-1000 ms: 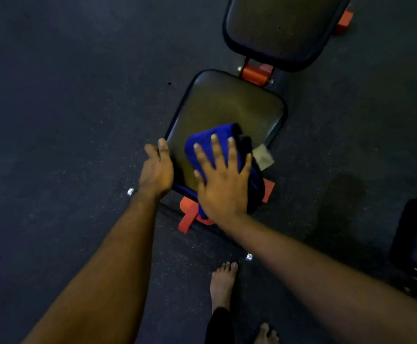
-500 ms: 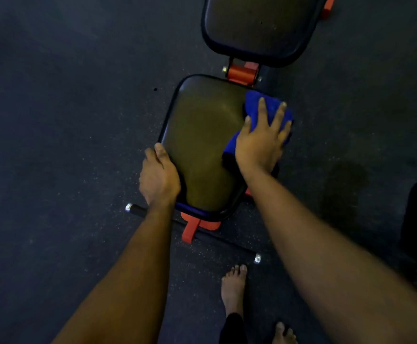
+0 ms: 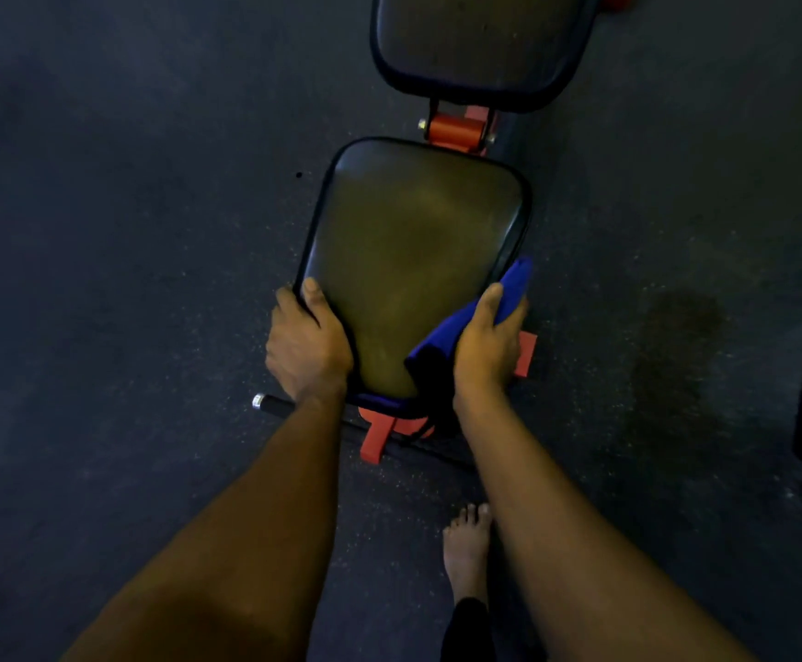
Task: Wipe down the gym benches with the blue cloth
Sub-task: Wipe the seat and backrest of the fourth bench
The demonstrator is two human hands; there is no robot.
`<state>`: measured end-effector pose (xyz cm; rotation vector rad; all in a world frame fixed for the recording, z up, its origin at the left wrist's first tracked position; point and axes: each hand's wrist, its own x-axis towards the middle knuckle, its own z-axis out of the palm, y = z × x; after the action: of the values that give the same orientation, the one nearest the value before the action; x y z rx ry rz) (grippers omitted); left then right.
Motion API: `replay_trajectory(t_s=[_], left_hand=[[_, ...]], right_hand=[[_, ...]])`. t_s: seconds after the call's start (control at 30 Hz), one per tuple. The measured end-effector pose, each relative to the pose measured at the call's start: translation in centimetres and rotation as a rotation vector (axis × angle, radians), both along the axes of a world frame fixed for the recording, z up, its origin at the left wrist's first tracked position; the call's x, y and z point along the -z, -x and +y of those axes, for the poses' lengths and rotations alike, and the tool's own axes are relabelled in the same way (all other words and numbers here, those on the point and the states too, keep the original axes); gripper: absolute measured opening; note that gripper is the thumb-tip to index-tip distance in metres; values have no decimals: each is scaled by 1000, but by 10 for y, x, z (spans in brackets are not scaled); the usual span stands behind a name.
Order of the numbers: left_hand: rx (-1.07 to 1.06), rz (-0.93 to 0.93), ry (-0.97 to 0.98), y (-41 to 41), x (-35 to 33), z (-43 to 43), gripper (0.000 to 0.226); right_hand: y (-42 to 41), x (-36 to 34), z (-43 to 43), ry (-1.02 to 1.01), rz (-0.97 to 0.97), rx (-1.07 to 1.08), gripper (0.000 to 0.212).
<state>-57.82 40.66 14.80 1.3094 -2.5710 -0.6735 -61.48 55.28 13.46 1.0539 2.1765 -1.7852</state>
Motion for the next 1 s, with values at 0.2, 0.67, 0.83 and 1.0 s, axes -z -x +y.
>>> replay_trajectory(t_s=[0.2, 0.67, 0.83, 1.0], left_hand=[[-8, -7, 13, 1, 1, -2, 53], [-21, -15, 2, 2, 5, -3, 53], [-17, -23, 3, 1, 2, -3, 51], [-19, -12, -4, 1, 2, -2, 52]], right_hand=[[-5, -4, -6, -125, 77, -42, 60], [21, -3, -3, -242, 4, -39, 58], [-51, -13, -28, -385, 114, -166, 70], [-15, -13, -13, -357, 42, -181, 64]])
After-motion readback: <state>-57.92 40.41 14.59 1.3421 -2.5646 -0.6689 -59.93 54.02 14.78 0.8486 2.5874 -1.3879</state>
